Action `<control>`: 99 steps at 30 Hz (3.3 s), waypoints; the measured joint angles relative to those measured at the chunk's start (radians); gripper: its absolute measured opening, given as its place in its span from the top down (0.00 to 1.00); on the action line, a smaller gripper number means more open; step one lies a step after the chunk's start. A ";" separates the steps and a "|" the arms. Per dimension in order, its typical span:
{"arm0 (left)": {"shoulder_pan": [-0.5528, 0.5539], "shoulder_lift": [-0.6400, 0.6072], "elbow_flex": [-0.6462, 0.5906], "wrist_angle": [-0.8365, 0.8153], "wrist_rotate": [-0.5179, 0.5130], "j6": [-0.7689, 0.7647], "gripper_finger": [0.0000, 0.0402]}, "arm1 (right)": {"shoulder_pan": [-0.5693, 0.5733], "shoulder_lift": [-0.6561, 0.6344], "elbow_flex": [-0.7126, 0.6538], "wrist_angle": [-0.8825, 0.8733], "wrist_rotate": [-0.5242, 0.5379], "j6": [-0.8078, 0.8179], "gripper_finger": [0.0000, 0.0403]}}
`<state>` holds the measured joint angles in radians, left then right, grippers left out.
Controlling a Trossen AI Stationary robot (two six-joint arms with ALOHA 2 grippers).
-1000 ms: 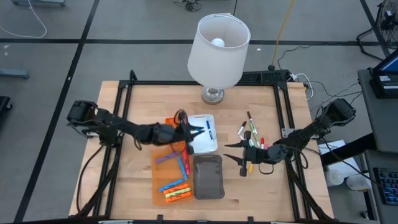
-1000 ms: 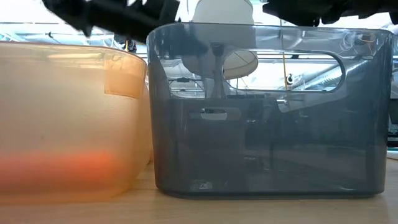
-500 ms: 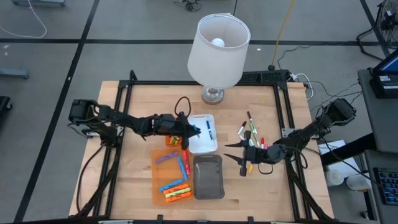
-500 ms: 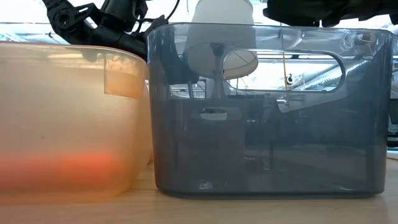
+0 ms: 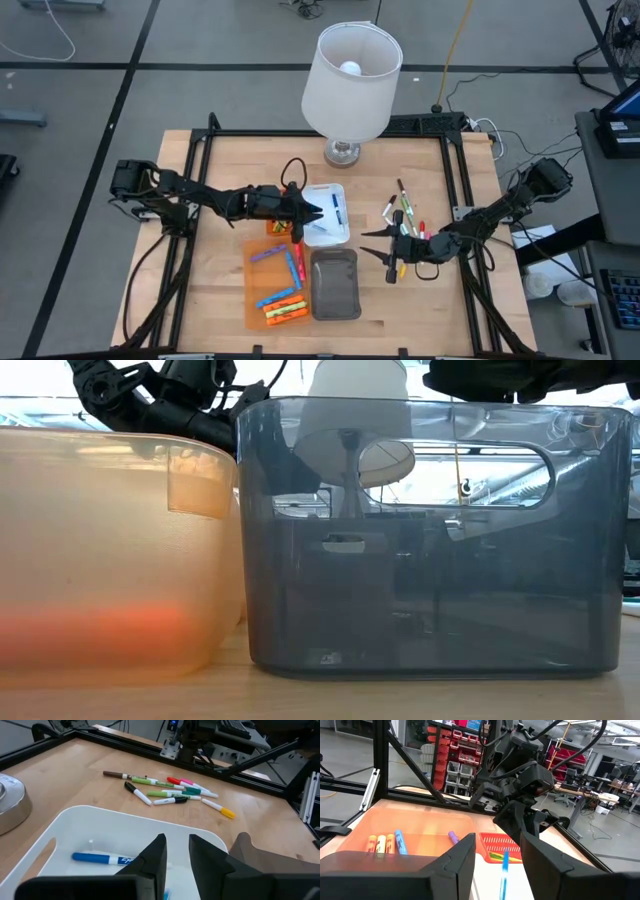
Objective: Pick & Place Markers
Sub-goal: Put the right light green marker pen into the white bin
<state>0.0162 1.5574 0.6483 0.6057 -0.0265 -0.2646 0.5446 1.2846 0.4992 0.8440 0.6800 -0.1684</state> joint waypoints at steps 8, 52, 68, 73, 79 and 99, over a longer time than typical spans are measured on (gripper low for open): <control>0.000 0.000 0.000 0.007 -0.001 0.011 0.78 | 0.000 0.000 0.000 0.000 0.000 0.000 0.65; 0.000 0.000 0.000 0.048 -0.001 0.025 0.78 | -0.317 -0.034 0.072 -1.662 -0.244 1.308 0.68; 0.000 0.000 0.000 0.048 -0.002 0.025 0.78 | -0.336 -0.018 0.067 -1.547 -0.264 1.204 0.68; 0.000 0.000 0.000 0.048 -0.002 0.025 0.78 | -0.336 0.001 0.067 -1.543 -0.264 1.203 0.68; 0.000 0.000 0.000 0.048 -0.002 0.025 0.78 | -0.336 0.024 0.048 -1.503 -0.286 1.202 0.68; 0.000 0.000 0.000 0.049 -0.001 0.025 0.78 | -0.380 0.020 0.022 -1.478 -0.330 1.105 0.95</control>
<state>0.0162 1.5574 0.6483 0.6548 -0.0278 -0.2398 0.1646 1.3041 0.5211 -0.6337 0.3504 0.9363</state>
